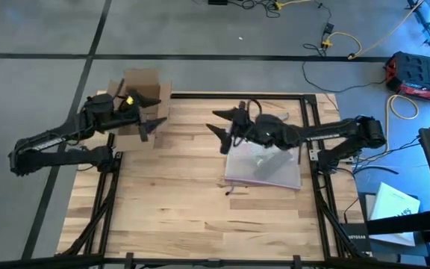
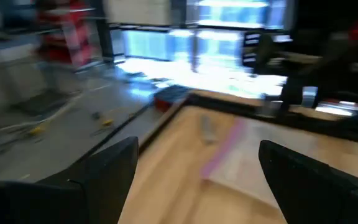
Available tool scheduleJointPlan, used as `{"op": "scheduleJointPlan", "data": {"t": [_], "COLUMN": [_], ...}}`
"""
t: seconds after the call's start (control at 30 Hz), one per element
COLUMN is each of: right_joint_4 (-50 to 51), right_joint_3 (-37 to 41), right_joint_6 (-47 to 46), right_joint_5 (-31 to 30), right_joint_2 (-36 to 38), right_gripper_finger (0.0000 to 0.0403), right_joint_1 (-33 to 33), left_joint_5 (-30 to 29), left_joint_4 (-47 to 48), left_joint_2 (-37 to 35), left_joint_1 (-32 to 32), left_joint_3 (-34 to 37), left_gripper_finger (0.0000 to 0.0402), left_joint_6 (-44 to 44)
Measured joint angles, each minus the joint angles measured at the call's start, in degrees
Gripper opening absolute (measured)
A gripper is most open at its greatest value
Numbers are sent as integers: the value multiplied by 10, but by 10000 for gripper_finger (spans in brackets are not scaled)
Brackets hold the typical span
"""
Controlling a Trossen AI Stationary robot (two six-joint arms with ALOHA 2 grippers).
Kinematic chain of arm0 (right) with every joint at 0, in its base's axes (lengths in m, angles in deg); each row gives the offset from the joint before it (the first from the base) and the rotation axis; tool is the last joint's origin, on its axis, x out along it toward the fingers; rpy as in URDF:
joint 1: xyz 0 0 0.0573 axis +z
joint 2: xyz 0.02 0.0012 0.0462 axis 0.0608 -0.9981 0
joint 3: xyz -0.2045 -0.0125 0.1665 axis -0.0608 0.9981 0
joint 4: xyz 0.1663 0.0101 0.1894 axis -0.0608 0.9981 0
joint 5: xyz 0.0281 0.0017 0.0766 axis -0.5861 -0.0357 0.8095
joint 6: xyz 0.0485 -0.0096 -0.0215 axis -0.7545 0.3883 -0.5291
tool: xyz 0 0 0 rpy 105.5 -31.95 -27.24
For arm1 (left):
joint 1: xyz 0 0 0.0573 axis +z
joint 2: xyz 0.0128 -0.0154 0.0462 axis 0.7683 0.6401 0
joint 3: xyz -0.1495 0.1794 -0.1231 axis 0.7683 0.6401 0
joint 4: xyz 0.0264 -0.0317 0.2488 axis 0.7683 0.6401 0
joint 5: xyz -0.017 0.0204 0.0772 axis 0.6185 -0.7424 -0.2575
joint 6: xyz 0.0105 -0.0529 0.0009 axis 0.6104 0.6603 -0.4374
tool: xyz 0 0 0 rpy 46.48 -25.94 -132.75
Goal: Unpack boxes
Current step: Break down the cardboard box using a cutter until it is fully flat
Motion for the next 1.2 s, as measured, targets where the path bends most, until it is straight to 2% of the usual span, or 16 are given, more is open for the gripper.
{"op": "scheduleJointPlan", "data": {"t": [0.2, 0.3, 0.4, 0.47, 0.53, 0.67, 0.83, 1.2], "right_joint_4": [29, 49, 73, 95, 138, 191, 195, 163], "right_joint_3": [-72, -109, -152, -190, -226, -295, -352, -422], "right_joint_6": [-1, 0, -11, -51, -97, -193, -299, -388], "right_joint_5": [97, 115, 112, 99, 89, 96, 170, 196], "right_joint_2": [-55, -88, -118, -141, -162, -212, -277, -395], "right_gripper_finger": [241, 241, 241, 241, 241, 241, 241, 241], "right_joint_1": [-51, -69, -86, -97, -107, -128, -152, -182], "left_joint_5": [-95, -150, -277, -360, -407, -420, -421, -417], "left_joint_4": [78, 97, 100, 100, 100, 141, 246, 255], "left_joint_2": [-49, -68, -79, -80, -77, -59, -40, -42], "left_joint_1": [51, 70, 83, 91, 101, 125, 143, 141], "left_joint_3": [0, 0, 0, 0, 0, -1, 0, 0], "left_gripper_finger": [320, 320, 320, 320, 320, 320, 320, 320], "left_joint_6": [-10, -6, 22, 37, 59, 133, 248, 242]}}
